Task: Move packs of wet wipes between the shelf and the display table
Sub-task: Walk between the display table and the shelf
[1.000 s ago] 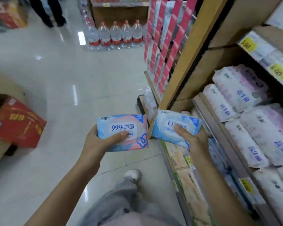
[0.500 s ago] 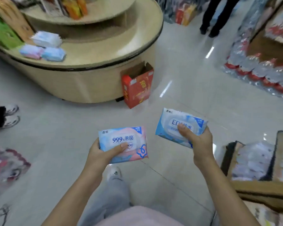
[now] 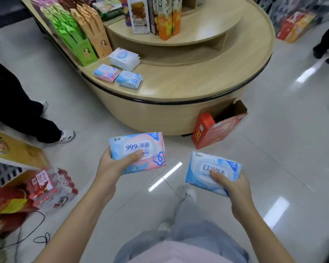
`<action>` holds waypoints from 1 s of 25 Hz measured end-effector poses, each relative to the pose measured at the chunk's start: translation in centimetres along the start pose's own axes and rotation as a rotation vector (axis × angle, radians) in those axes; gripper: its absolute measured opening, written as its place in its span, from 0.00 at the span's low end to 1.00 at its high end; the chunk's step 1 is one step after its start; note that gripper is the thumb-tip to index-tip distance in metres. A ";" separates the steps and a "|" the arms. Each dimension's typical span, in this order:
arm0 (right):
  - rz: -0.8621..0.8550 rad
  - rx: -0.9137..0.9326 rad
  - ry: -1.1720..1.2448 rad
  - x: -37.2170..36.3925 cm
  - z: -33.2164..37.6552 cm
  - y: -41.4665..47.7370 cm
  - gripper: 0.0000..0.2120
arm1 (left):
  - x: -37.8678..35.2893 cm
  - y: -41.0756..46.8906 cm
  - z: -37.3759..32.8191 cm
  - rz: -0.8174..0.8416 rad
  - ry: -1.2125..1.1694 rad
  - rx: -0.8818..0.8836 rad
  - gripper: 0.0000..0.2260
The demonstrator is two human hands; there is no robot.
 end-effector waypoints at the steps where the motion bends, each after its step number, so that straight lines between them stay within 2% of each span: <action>1: 0.017 -0.011 -0.015 -0.8 0.3 2.1 0.26 | -0.1 2.3 -0.6 -0.009 -0.007 -0.002 0.23; 5: 0.061 -0.005 -0.040 -4.2 4.1 11.4 0.24 | -1.4 10.2 -2.7 -0.052 -0.024 0.009 0.28; 8: 0.103 0.039 -0.062 -7.4 9.6 18.7 0.21 | -1.3 14.9 -3.0 -0.161 -0.083 0.048 0.26; 11: 0.148 0.079 -0.084 -11.4 14.5 24.9 0.21 | -0.4 18.5 -2.8 -0.228 -0.129 0.099 0.28; 15: 0.177 0.078 -0.067 -18.3 18.1 30.8 0.20 | 2.7 24.0 -4.6 -0.287 -0.202 0.129 0.23; 20: 0.151 0.036 -0.064 -28.5 19.1 36.5 0.16 | 9.6 36.0 -9.0 -0.243 -0.145 0.159 0.24; 25: 0.017 -0.095 -0.008 -36.5 18.9 39.8 0.21 | 15.2 49.6 -15.6 -0.088 0.053 0.212 0.19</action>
Point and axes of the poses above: each hand's wrist, its own y-axis towards the middle knuckle, its own x-axis out of the back of the hand, z = x × y, the point moved 10 cm from there along y, towards the middle knuckle, and after that the axes turned 15 degrees about -y, right-handed, at the moved point
